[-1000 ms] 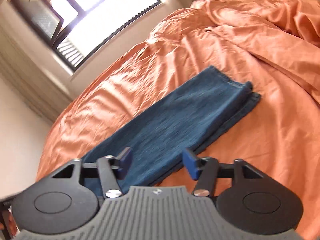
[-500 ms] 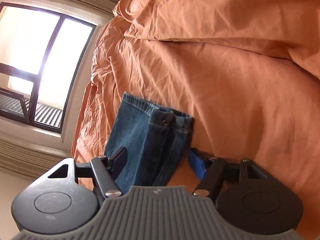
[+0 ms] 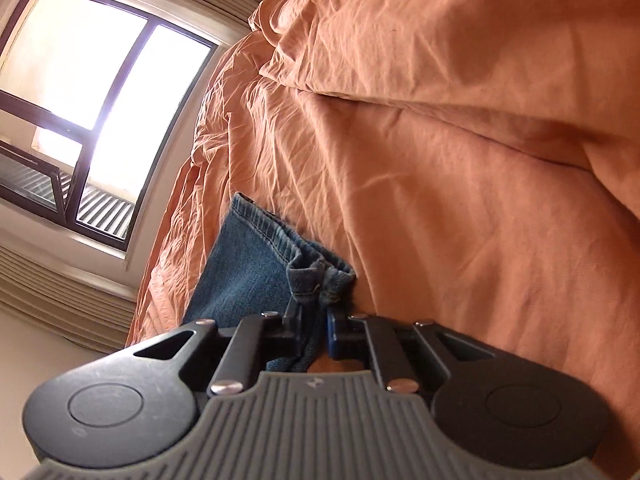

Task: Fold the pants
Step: 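Lift the hem with the right gripper, lay it over the back pocket, open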

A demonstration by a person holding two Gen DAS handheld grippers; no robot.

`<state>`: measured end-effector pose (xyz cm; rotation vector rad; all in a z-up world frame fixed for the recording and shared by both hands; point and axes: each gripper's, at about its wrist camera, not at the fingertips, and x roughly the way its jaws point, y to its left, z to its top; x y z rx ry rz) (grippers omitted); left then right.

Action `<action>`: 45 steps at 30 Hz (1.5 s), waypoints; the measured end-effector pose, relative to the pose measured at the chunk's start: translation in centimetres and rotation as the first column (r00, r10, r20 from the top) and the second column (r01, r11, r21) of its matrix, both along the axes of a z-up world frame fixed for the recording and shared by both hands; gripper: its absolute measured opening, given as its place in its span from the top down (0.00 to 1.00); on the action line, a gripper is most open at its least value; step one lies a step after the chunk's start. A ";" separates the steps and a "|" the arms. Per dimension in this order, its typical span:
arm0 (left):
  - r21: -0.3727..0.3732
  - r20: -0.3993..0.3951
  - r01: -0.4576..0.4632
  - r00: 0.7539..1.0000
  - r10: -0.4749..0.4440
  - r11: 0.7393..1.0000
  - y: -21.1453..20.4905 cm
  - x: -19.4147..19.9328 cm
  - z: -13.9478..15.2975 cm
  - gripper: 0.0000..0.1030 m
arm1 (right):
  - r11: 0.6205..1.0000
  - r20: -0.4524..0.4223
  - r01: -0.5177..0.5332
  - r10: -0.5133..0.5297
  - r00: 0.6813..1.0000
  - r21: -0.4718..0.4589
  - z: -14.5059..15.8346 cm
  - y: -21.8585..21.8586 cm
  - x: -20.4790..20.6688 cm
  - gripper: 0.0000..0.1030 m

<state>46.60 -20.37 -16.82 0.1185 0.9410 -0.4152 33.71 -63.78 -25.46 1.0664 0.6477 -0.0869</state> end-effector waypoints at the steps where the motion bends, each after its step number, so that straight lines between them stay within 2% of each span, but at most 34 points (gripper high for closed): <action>1: 0.000 -0.009 -0.012 1.000 0.012 1.000 -0.2 0.7 -0.3 0.83 | 1.000 -0.002 -0.004 0.003 1.000 -0.009 0.1 0.1 0.0 0.95; 6: 0.042 -0.021 -0.007 1.000 0.008 0.999 -1.3 1.9 -1.5 0.86 | 0.997 -0.030 -0.029 0.027 0.999 -0.074 0.6 0.6 0.6 0.95; 9: 0.034 -0.004 -0.015 1.000 0.015 0.999 -1.2 1.3 -0.6 0.86 | 0.994 -0.050 -0.038 0.033 0.998 -0.103 1.1 0.7 1.1 0.95; 11: 0.019 -0.010 0.013 1.000 -0.013 1.000 -1.1 0.0 0.3 0.86 | 0.991 -0.050 -0.046 0.040 0.998 -0.129 2.2 0.9 1.3 0.95; 14: 0.031 -0.039 0.094 0.995 -0.093 0.995 -1.7 -3.0 0.8 0.86 | 0.982 -0.034 -0.064 0.059 0.998 -0.177 4.2 1.2 1.3 0.96; 17: 0.018 -0.084 0.152 0.985 -0.150 0.988 -1.9 -6.6 0.1 0.86 | 0.976 -0.024 -0.072 0.069 0.997 -0.207 6.0 1.5 1.5 0.96; 19: 0.010 -0.084 0.182 0.980 -0.180 0.983 -2.0 -9.4 -0.5 0.86 | 0.968 -0.029 -0.082 0.077 0.997 -0.239 7.3 2.0 1.6 0.96; 23: -0.065 -0.104 0.208 0.971 -0.214 0.976 -1.9 -14.0 -0.7 0.88 | 0.944 -0.023 -0.099 0.096 0.995 -0.316 10.1 3.4 1.8 0.97; 27: -0.120 -0.133 0.250 0.955 -0.265 0.961 -1.7 -17.4 -0.5 0.86 | 0.885 0.001 -0.139 0.156 0.988 -0.444 14.5 6.5 2.0 0.97; 29: -0.124 -0.142 0.273 0.947 -0.289 0.954 -1.2 -19.1 0.0 0.86 | 0.853 0.026 -0.158 0.197 0.980 -0.497 17.1 8.3 2.1 0.97; 31: -0.144 -0.117 0.265 0.952 -0.283 0.953 0.4 -20.3 1.3 0.86 | 0.821 0.048 -0.176 0.239 0.970 -0.543 19.8 10.5 2.3 0.97; 35: -0.192 -0.069 0.208 0.972 -0.225 0.959 5.0 -21.1 4.8 0.86 | 0.747 0.087 -0.211 0.339 0.937 -0.631 24.4 16.0 2.4 0.97; 39: -0.225 -0.024 0.120 0.991 -0.129 0.967 10.8 -21.2 8.1 0.86 | 0.669 0.099 -0.251 0.439 0.893 -0.700 27.5 22.7 2.7 0.97; 42: -0.243 0.011 0.046 0.999 -0.045 0.969 15.2 -21.5 9.9 0.86 | 0.597 0.089 -0.290 0.523 0.848 -0.748 28.8 28.6 2.9 0.97; 45: -0.245 0.025 -0.028 0.999 0.035 0.969 19.0 -22.0 10.6 0.86 | 0.526 0.053 -0.345 0.601 0.797 -0.777 28.2 34.7 3.1 0.97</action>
